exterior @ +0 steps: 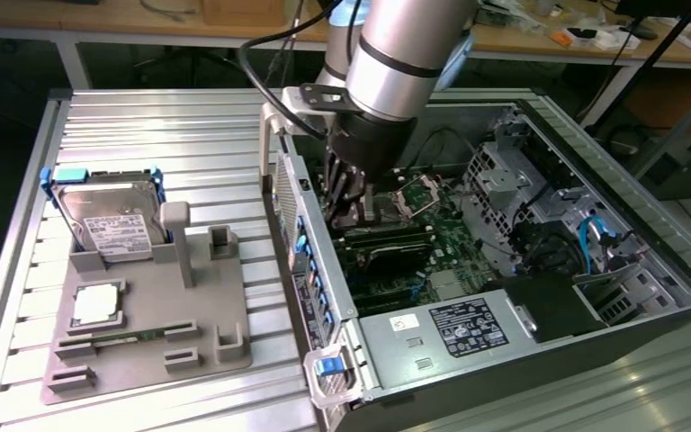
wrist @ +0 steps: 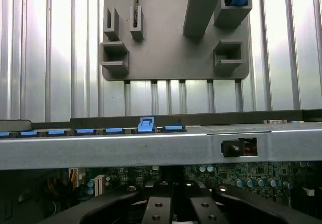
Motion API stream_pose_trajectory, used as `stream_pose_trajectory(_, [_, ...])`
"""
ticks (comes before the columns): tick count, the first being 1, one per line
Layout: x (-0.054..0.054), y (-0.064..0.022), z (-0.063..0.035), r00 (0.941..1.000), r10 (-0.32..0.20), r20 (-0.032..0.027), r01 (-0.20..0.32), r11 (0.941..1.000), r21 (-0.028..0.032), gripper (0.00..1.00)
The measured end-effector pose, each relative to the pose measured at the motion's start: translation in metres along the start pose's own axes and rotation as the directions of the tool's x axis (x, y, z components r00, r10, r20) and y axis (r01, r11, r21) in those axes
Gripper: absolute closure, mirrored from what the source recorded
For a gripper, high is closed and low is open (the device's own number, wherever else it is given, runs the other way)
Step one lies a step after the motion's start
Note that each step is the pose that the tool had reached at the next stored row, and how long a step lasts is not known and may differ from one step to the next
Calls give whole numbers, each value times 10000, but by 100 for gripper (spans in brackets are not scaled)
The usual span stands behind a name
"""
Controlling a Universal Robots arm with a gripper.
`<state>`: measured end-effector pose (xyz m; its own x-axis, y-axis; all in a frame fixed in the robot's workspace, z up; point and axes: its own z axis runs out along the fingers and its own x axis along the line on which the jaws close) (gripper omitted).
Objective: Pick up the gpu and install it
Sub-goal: 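Press down on the gpu until it lock into place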
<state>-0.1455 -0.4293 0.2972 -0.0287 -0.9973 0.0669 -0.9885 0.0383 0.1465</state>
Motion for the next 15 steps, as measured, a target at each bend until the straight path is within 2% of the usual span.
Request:
stream_pose_trajectory(1, [1,1,-1,10000,7,-49,-7,10000,2,89])
stream_pose_trajectory(2, [1,4,-1,10000,9,-66,-9,10000,2,89])
stream_pose_trajectory(6, [-15,8,-2,10000,9,-70,-9,10000,3,89])
stream_pose_trajectory(9, [-17,4,1,10000,15,-96,-15,10000,13,89])
stream_pose_trajectory(15, [-20,-78,4,9999,7,-130,-6,10000,53,89])
